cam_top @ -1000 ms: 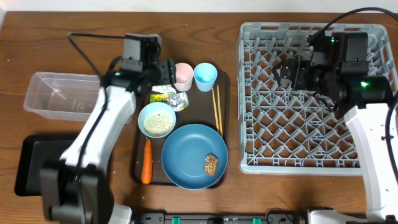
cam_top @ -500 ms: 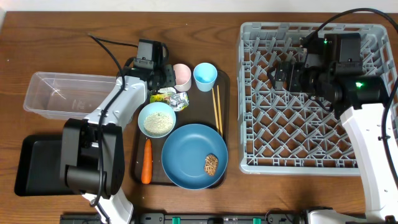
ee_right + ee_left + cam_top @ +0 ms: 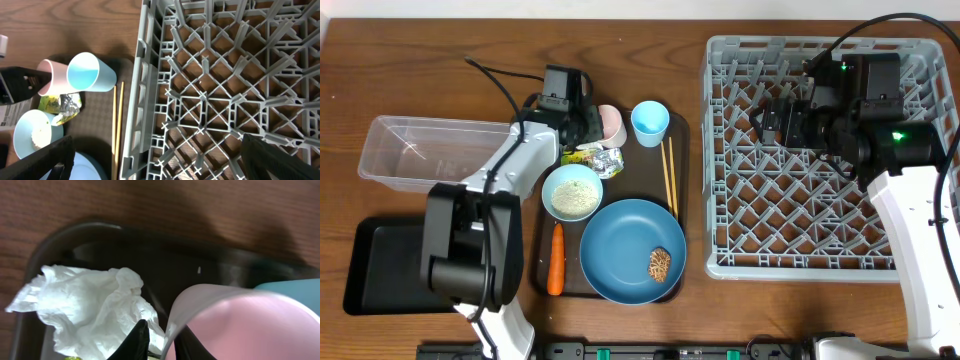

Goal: Sort waste into correct bins and load items into the dishwasher rack
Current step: 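Reach the left gripper to the pink cup and grasp it, then lift the pink cup and pass it to the right gripper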

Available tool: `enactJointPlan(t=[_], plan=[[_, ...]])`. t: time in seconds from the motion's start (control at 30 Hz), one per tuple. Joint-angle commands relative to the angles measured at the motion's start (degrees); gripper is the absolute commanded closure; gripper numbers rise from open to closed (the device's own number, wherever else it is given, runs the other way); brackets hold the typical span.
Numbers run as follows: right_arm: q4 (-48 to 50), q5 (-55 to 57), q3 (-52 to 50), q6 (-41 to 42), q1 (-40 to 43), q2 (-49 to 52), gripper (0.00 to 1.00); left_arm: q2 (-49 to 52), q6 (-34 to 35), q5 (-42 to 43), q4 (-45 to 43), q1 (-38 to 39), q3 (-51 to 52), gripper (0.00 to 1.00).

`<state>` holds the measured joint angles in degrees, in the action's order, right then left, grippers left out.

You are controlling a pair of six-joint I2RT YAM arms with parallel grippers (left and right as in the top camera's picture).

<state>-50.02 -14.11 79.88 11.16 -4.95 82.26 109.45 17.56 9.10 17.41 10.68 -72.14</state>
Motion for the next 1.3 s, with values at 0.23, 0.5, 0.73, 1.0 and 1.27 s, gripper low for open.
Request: enactJointPlan(t=[0.23,0.5,0.73,1.0,1.27], plan=[[-0.4,0.2,1.0,0.6,-0.4,0.2,0.01,-2.5,1.0,3.4,-0.8,-0.3,-1.0,0.94],[0.6,-0.3,1.0,-0.2,-0.4,0.2,0.01,-16.7,-0.2,10.8,7.1,-0.7,-1.0,0.94],[4.9,-23.9,1.0,-14.4,-0.3,0.1,0.02,-24.0,-5.7,31.5,11.1,-0.8,-1.0,0.94],[17.5,-57.2,1.0,-17.0,-0.4,-0.2,0.12,-25.4,-5.5,65.0,6.6,-0.7,-1.0,0.94],[18.8,-60.3,1.0,-17.2,-4.1,-0.1,0.19,-25.4,-1.4,81.0,-2.1,-0.7,-1.0,0.94]])
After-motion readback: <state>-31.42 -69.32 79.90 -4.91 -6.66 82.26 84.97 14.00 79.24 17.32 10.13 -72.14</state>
